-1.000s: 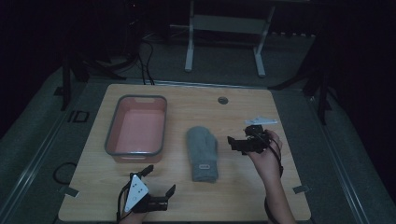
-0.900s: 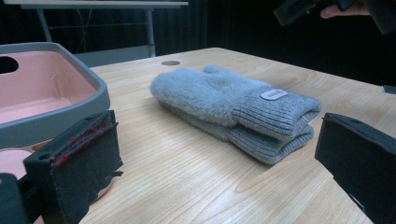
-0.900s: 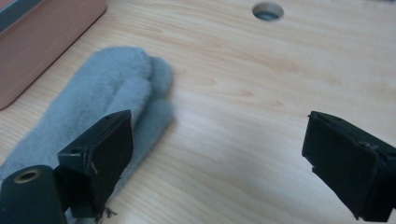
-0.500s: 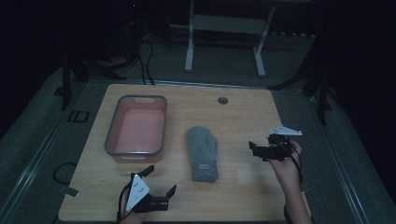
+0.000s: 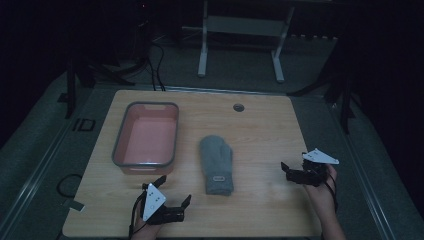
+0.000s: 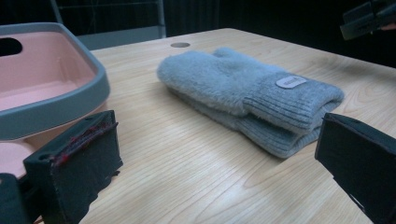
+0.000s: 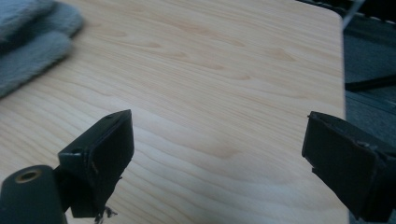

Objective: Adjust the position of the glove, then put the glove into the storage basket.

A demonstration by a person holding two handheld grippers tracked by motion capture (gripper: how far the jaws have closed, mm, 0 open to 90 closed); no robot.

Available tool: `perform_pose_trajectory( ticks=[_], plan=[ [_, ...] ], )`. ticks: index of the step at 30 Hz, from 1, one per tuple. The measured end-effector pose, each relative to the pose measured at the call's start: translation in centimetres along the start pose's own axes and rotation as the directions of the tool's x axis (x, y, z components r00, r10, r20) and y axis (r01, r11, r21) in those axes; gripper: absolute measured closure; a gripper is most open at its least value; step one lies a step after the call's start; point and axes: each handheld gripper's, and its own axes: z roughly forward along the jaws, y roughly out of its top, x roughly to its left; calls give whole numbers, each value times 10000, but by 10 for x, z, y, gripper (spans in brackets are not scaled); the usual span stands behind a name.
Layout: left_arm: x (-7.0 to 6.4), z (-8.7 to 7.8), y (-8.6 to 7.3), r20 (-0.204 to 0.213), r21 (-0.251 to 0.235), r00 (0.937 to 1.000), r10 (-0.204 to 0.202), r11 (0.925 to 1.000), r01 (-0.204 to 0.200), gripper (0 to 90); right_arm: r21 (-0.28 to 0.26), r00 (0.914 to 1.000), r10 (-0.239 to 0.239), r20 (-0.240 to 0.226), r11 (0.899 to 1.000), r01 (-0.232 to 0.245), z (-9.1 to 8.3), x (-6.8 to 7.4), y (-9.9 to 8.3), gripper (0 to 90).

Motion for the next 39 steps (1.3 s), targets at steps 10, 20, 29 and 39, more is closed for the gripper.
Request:
perform_pose_trajectory(
  ticks=[10,20,29,39],
  plan=[
    [-2,13,4,-357,654,9986,-386,9970,409,1,661,9997,-224,31,9976,222,-1,-10,-23,179],
    [-10,27,27,108,1641,9916,-1287,9785,1252,36,-146,9923,-824,923,9964,840,-8,-8,-38,120],
    [-26,61,62,807,2428,9935,-808,9683,590,39,-356,9964,-254,807,9990,284,-10,-3,-41,120],
    [-15,106,75,1309,3541,9779,-1633,9290,1077,78,-546,9955,-236,913,9981,286,-10,-3,-42,121]
  ],
)
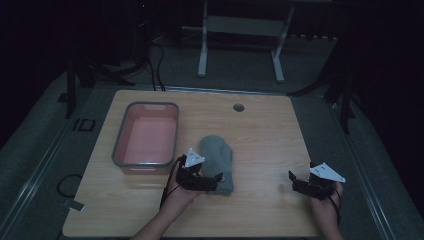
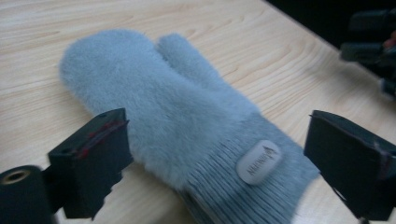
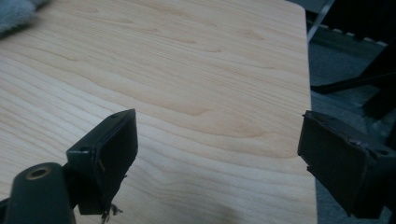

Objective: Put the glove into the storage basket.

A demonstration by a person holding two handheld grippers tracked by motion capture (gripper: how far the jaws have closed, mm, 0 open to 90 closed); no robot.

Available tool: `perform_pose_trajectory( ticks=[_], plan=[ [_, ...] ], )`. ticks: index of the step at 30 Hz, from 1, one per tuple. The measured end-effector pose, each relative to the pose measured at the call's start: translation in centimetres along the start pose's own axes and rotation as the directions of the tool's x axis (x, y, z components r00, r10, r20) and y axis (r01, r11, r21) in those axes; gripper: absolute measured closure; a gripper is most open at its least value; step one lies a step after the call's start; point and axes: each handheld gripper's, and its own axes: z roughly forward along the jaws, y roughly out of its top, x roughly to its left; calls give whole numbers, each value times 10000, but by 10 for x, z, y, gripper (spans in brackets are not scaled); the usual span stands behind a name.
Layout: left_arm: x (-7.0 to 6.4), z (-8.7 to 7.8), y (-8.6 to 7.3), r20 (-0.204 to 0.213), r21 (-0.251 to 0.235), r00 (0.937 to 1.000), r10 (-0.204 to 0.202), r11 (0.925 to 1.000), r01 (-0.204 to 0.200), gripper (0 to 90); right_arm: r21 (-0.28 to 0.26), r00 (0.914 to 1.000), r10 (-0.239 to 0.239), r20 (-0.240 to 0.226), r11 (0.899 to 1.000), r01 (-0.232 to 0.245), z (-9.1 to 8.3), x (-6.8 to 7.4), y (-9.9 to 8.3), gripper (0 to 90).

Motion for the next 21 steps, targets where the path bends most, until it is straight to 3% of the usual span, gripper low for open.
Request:
perform_pose_trajectory(
  ticks=[5,7,11,13,16,21],
  plan=[
    [3,5,2,-233,140,9983,526,9985,-523,152,-276,9992,-285,-293,9992,277,-1,6,8,120],
    [7,7,4,-169,104,9994,306,9995,-304,213,-301,9984,-435,-374,9986,424,1,10,12,127],
    [14,12,7,-249,206,9996,-115,9997,120,213,-287,9984,-436,-362,9987,425,6,17,15,127],
    [18,16,8,-607,612,9980,-182,9979,219,213,-233,9980,-526,-364,9984,518,8,19,14,127],
    [25,23,5,-808,1175,9960,-376,9920,470,212,-47,9975,-648,-286,9979,647,10,21,12,127],
    [33,31,5,-520,1429,9954,-802,9859,869,191,53,9977,-609,-306,9981,611,12,20,11,130]
  ],
)
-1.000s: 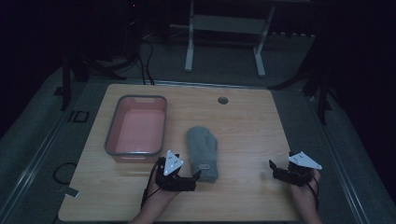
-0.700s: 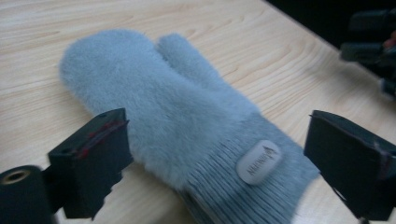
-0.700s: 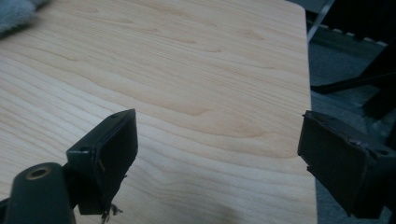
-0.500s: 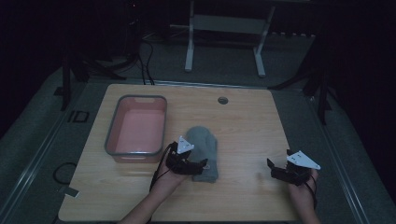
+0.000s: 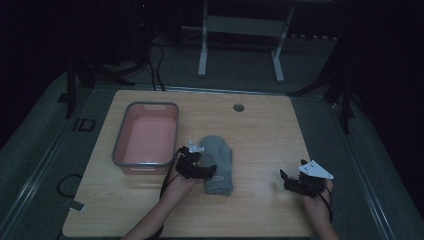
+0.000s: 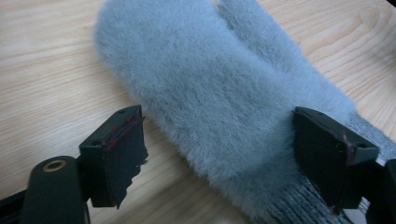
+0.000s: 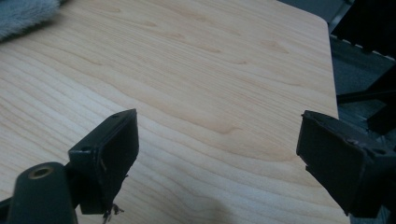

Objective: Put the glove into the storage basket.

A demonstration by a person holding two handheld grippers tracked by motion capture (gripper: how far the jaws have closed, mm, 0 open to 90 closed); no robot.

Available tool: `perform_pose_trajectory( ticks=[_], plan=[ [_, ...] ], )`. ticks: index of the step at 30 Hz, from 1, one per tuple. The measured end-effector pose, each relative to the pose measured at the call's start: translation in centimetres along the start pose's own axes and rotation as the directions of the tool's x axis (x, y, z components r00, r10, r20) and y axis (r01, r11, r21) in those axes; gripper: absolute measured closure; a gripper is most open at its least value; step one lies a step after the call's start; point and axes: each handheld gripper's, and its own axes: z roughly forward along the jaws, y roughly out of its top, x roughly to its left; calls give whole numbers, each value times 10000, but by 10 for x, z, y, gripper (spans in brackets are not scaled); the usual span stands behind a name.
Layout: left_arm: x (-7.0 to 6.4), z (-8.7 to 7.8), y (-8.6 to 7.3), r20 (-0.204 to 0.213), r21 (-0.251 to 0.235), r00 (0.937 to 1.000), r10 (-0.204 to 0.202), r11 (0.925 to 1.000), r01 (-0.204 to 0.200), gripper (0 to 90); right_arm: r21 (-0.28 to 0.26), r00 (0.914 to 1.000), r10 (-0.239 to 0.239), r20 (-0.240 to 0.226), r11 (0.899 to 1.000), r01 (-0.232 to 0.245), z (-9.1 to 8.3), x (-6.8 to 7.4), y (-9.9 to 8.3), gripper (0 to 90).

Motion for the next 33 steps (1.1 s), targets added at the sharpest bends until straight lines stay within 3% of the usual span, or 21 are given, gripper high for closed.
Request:
perform_pose_trajectory(
  ticks=[3,6,10,11,12,14,16,17,19,20,21,22,23,24,25,26,27,29,31,32,33],
  plan=[
    [-1,1,2,133,-38,9999,-63,10000,64,191,28,9999,72,-83,10000,-72,1,0,0,132],
    [-4,3,2,167,-39,9998,124,9999,-123,194,127,9980,401,-496,9991,-395,1,4,4,132],
    [-6,7,2,120,-82,9991,417,9991,-416,200,-92,9903,376,-1338,9992,-392,-1,22,19,134],
    [-7,7,2,135,-125,9986,516,9986,-514,229,34,9705,937,-2222,9954,-954,2,32,30,134],
    [-7,7,2,184,-166,9974,692,9975,-689,229,34,9705,937,-2222,9954,-954,2,32,30,134],
    [-10,6,3,140,-210,9943,1053,9943,-1049,271,224,9508,1257,-2831,9920,-1245,9,45,43,132],
    [-11,5,4,165,-326,9909,1335,9906,-1329,312,408,9437,1388,-3001,9903,-1327,17,59,53,131],
    [-12,5,4,112,-344,9888,1488,9883,-1483,325,584,9239,1621,-3465,9868,-1512,22,64,59,113],
    [-13,4,4,174,-436,9847,1736,9840,-1727,357,668,9038,1955,-3807,9806,-1840,30,75,67,128],
    [-13,4,4,223,-463,9827,1840,9821,-1828,376,924,8811,2098,-4238,9777,-1884,36,83,72,102],
    [-13,4,4,259,-538,9819,1874,9811,-1858,397,1014,8855,2129,-4130,9770,-1876,42,90,77,111],
    [-12,4,4,313,-549,9805,1942,9798,-1924,415,1126,8826,2165,-4174,9760,-1862,46,95,80,139],
    [-12,4,4,373,-573,9801,1948,9796,-1925,436,1242,8682,2191,-4453,9753,-1824,51,101,83,138],
    [-11,3,4,414,-599,9796,1969,9791,-1943,446,1269,8723,2205,-4364,9749,-1829,55,106,86,191],
    [-11,3,4,455,-611,9782,2024,9780,-1995,455,1396,8666,2279,-4440,9729,-1844,59,110,88,261],
    [-11,4,4,488,-601,9782,2020,9782,-1990,467,1456,8527,2346,-4668,9714,-1876,63,114,90,294],
    [-11,4,4,487,-578,9780,2027,9781,-1998,469,1425,8571,2355,-4581,9712,-1907,66,117,92,356],
    [-11,5,3,430,-538,9765,2110,9765,-2086,468,1790,8483,2570,-4629,9644,-1945,75,122,94,398],
    [-12,7,2,317,-490,9751,2195,9748,-2178,468,2040,8581,2618,-4418,9607,-1881,82,126,93,467],
    [-12,8,1,289,-495,9755,2181,9750,-2165,468,2166,8531,2651,-4493,9588,-1839,84,127,93,489],
    [-12,9,0,237,-449,9753,2196,9748,-2184,468,2234,8557,2592,-4478,9591,-1736,86,129,92,548]
  ],
)
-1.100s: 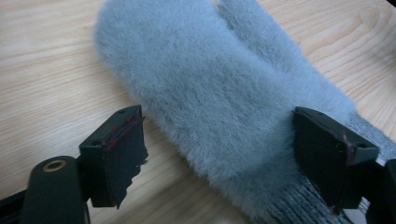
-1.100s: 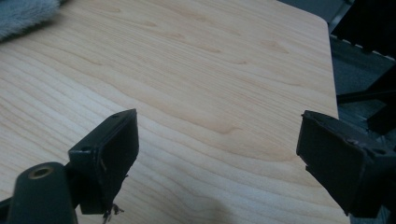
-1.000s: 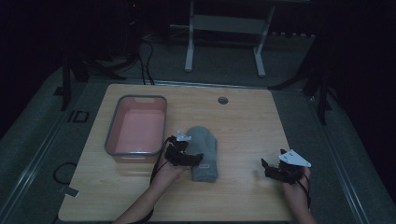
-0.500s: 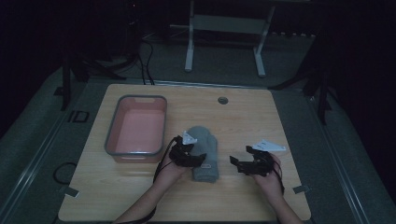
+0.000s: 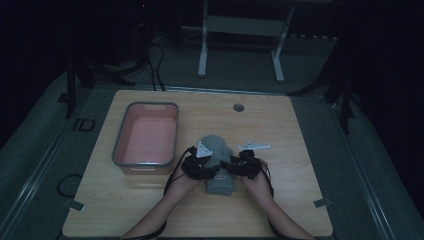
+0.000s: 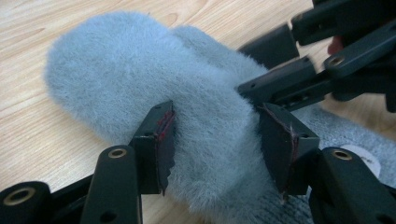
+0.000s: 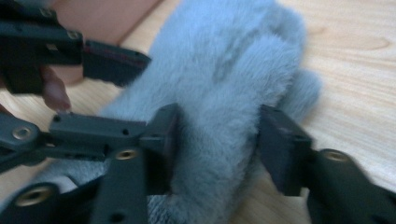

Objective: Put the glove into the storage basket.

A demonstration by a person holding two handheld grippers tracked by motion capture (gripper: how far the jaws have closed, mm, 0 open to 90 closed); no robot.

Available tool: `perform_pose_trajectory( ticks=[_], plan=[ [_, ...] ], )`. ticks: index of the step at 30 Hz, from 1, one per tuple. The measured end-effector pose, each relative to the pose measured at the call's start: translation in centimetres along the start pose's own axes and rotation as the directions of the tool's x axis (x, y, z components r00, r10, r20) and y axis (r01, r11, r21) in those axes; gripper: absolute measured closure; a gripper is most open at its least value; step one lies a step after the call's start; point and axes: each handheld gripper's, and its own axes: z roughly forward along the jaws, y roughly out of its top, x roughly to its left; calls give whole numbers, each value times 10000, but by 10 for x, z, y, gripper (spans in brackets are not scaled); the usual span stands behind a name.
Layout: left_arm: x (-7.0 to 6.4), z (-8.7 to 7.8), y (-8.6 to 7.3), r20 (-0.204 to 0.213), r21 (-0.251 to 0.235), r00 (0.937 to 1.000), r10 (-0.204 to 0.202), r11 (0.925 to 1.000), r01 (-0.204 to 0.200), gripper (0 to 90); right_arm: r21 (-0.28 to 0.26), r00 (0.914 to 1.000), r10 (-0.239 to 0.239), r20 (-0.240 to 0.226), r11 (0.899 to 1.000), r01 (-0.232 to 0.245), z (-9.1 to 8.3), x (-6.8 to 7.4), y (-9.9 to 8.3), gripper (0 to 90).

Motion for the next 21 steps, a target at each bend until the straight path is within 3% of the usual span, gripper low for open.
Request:
perform_pose_trajectory(
  ticks=[3,6,9,12,13,17,21],
  plan=[
    [1,1,0,21,-59,9999,-131,9999,131,467,46,9996,-262,-98,9996,263,0,5,-1,737],
    [0,-3,2,-41,-187,10000,-84,9998,84,466,-341,9981,-580,205,9977,587,-9,15,1,795],
    [-4,-6,6,-23,-273,10000,82,9996,-83,467,-647,9961,-673,579,9954,711,-19,24,1,799],
    [-7,-5,8,-24,-174,9998,176,9997,-176,469,-685,9970,-314,711,9970,363,-26,28,-1,798],
    [-8,-4,8,50,-210,9998,191,9996,-190,472,-608,9959,-343,831,9974,394,-26,28,-2,798],
    [-10,0,6,101,-179,9996,246,9995,-244,480,-652,9945,301,1006,9976,-236,-27,23,-10,759],
    [-10,0,7,94,-124,9998,172,9998,-171,480,-450,9907,447,1286,9982,-392,-22,17,-21,730]
  ],
)
